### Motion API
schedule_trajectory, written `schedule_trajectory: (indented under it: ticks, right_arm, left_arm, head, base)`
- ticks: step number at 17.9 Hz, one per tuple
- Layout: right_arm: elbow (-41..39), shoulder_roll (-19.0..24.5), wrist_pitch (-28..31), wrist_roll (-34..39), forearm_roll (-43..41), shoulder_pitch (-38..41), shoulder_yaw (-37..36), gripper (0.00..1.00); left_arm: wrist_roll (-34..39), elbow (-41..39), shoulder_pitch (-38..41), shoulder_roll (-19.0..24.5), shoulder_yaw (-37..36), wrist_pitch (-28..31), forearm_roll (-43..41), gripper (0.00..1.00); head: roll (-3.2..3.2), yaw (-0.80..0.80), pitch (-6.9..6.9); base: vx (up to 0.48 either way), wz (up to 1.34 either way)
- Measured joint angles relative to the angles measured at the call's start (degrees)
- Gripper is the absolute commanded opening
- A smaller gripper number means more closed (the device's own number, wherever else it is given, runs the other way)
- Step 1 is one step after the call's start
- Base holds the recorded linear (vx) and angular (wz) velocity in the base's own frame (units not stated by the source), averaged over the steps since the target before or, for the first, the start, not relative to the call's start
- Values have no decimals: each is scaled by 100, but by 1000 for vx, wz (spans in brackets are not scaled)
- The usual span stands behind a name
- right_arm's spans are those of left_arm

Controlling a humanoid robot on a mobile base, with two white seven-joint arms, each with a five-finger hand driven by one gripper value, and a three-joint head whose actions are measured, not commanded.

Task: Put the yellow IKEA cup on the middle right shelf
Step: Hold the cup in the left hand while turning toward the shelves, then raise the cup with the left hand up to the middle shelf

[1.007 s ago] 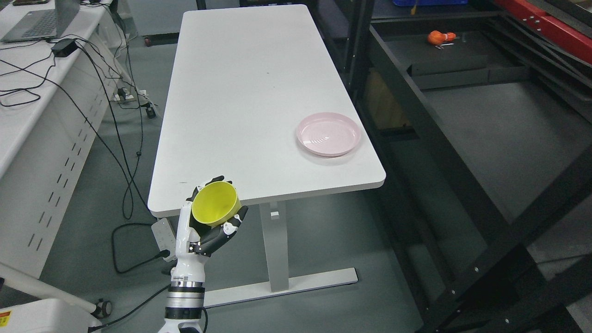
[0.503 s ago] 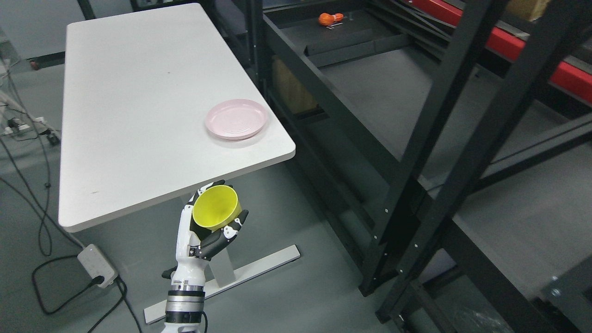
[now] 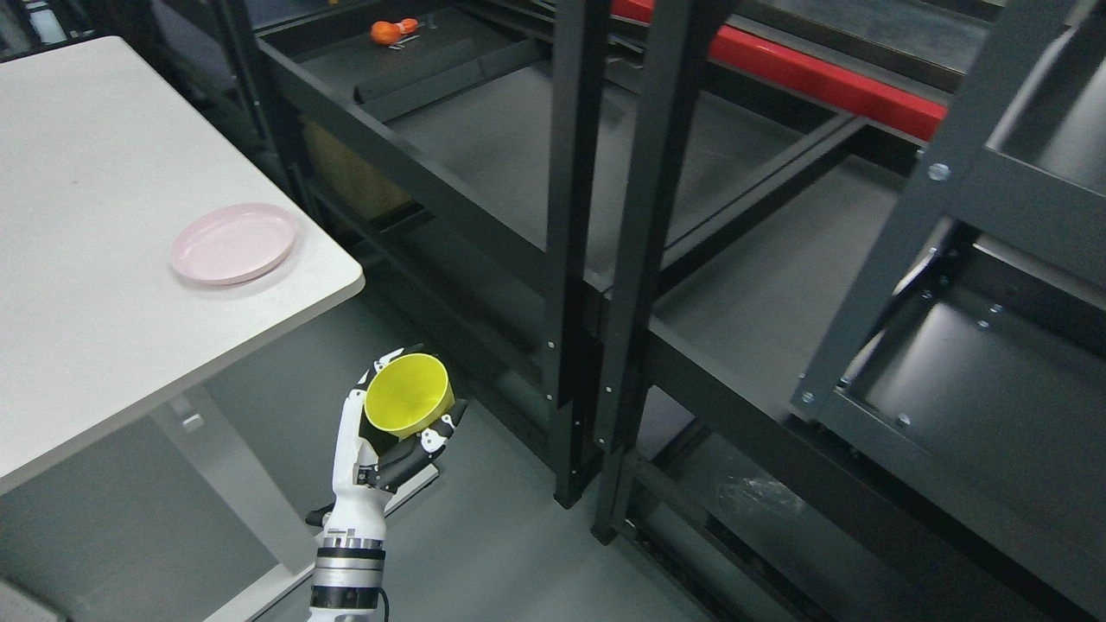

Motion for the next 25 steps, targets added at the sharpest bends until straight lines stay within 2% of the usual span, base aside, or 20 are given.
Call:
schedule_trajectory:
  ticks: [5,16,25]
  right_arm:
    - [0,0,0,0,0,0,0,99]
    - [0,0,0,0,0,1,0,99]
    - [0,0,0,17,0,1,0,99]
  left_arm:
    - [-6,13,-24,0,-183,-357,3,1]
    - [-2,-18,-173,0,-835,-446,8,1]
    - [-17,-79,-499,0,-1581,-1090,9,1]
  head:
    - [0,0,0]
    - [0,0,0]
    - [0,0,-1]
  base:
    - [-80,-605]
    - [-37,-442]
    - [1,-336]
